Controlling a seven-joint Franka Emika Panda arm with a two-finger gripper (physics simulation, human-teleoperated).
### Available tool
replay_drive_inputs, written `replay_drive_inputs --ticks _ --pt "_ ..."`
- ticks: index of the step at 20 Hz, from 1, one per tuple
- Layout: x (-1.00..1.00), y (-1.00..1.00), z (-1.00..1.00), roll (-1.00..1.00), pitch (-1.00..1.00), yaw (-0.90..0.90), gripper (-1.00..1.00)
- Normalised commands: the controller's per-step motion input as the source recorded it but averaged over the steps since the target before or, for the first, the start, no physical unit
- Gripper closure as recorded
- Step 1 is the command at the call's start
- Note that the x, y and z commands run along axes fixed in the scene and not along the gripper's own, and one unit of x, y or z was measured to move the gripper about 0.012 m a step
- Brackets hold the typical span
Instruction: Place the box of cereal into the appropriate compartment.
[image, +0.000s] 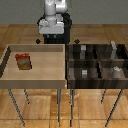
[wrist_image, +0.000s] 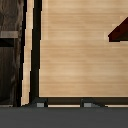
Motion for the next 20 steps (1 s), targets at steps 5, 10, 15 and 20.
replay_drive_inputs --ticks 5,10,15,20 --pt "0.00 0.00 0.00 0.00 0.00 0.00 -1.00" --pt "0.00 -0.40 0.00 0.00 0.00 0.00 -1.00" --pt "0.00 -1.00 0.00 0.00 0.00 0.00 -1.00" --pt "0.00 -1.00 0.00 0.00 0.00 0.00 -1.00"
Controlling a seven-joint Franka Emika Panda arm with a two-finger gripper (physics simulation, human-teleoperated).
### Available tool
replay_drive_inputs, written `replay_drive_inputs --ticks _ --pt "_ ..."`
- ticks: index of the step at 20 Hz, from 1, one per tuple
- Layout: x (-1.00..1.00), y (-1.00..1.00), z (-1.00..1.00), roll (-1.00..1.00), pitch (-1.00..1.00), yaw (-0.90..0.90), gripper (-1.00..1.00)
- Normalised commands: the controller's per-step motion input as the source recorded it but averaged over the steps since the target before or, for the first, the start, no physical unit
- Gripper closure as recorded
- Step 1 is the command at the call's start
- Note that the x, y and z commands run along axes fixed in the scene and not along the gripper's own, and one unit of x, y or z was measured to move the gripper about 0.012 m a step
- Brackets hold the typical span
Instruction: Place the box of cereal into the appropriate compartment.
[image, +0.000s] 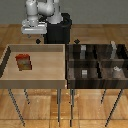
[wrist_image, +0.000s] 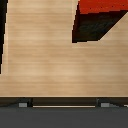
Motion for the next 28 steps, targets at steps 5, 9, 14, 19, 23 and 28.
replay_drive_inputs --ticks 5,9,14,19,23,28 --pt "0.00 -0.80 0.00 0.00 0.00 0.00 -1.00" --pt "0.00 0.00 0.00 0.00 0.00 0.00 -1.00" --pt "0.60 0.00 0.00 0.00 0.00 0.00 -1.00" --pt "1.00 0.00 0.00 0.00 0.00 0.00 -1.00" --pt "1.00 0.00 0.00 0.00 0.00 0.00 -1.00" --pt "0.40 0.00 0.00 0.00 0.00 0.00 -1.00"
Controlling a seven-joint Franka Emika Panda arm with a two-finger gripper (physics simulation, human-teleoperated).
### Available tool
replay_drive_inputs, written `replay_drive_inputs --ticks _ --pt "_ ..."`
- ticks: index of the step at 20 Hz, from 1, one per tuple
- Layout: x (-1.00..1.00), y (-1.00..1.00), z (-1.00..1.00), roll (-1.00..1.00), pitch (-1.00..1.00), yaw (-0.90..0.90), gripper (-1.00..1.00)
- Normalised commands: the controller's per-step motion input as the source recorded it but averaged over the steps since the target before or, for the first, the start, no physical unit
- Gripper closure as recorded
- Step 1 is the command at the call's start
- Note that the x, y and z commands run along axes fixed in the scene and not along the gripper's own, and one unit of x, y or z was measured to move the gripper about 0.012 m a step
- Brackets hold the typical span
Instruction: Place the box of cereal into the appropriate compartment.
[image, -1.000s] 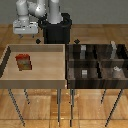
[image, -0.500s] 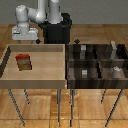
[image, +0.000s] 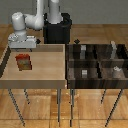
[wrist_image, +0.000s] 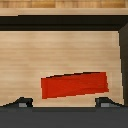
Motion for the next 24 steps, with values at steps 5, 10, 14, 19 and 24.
replay_drive_inputs --ticks 5,10,14,19,24 --pt "0.40 0.00 0.00 0.00 0.00 0.00 -1.00" --pt "0.20 0.00 0.00 0.00 0.00 0.00 -1.00" --pt "0.00 0.00 0.00 0.00 0.00 0.00 -1.00" --pt "0.00 0.00 0.00 0.00 0.00 0.00 -1.00" --pt "0.00 0.00 0.00 0.00 0.00 0.23 -1.00"
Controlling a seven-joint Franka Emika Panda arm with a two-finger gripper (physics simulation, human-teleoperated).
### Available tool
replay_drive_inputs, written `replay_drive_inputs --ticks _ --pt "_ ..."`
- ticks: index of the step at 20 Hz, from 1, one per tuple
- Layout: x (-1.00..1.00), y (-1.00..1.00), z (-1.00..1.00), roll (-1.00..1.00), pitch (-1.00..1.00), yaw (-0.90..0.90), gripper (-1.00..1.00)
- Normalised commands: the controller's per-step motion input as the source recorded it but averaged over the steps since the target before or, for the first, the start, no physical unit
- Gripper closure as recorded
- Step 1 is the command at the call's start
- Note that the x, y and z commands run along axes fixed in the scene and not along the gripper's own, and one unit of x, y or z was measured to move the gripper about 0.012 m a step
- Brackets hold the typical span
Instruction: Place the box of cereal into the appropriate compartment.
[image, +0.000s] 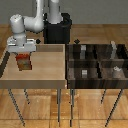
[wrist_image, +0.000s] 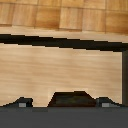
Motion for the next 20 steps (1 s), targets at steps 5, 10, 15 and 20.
replay_drive_inputs --ticks 5,10,15,20 --pt "0.00 0.00 0.00 0.00 0.00 0.94 -1.00" --pt "0.00 0.00 0.00 0.00 0.00 0.96 -1.00" --pt "0.00 0.00 0.00 0.00 0.00 0.92 -1.00" --pt "0.00 -0.20 0.00 0.00 0.00 0.45 -1.00"
